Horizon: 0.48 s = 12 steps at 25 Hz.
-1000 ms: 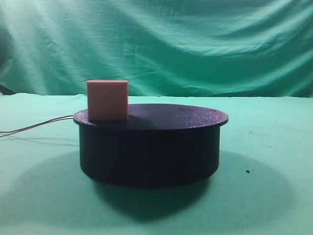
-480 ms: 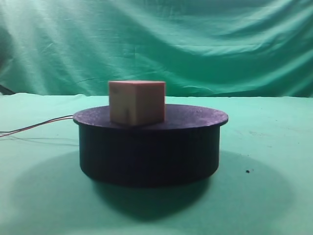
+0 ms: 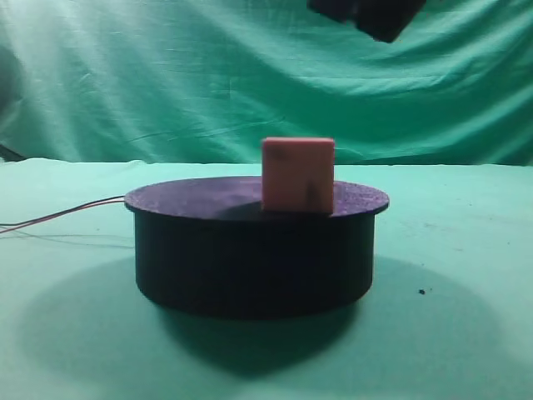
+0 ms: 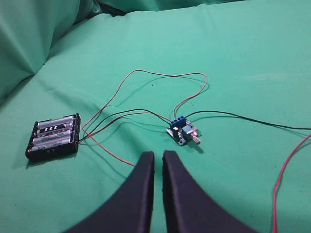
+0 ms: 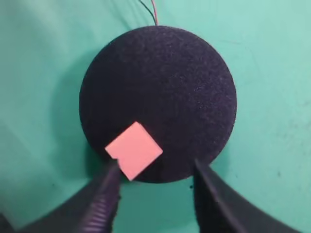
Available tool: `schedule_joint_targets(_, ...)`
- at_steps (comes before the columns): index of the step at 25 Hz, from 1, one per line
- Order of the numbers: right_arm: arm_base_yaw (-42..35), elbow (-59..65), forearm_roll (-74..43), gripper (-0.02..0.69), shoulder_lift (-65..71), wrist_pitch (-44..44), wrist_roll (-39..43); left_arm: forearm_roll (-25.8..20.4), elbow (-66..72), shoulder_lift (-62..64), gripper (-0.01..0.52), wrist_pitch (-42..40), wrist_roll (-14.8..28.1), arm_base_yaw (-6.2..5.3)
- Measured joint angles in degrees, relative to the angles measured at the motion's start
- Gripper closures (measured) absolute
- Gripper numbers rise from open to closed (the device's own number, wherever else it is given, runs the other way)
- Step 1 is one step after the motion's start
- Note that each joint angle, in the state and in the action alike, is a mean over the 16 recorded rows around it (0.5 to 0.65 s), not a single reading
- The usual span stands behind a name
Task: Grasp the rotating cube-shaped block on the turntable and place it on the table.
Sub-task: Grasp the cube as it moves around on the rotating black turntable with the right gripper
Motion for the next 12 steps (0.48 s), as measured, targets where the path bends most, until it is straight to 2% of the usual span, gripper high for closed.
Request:
schedule_joint_targets(2, 0.0, -0.7, -0.9, 0.107, 1.9, 0.2, 1.7, 0.0, 0.0, 0.0, 0.514, 0.0, 0.0, 0.00)
schedule_joint_targets(4, 0.0, -1.2, -1.8, 0.128, 3.6, 0.2, 2.7, 0.0, 0.0, 0.0, 0.514, 0.0, 0.0, 0.00)
schedule_joint_targets(12, -1.0, -3.9, -2.9, 0.308, 7.3, 1.1, 3.5, 0.0, 0.0, 0.0, 0.514, 0.0, 0.0, 0.00)
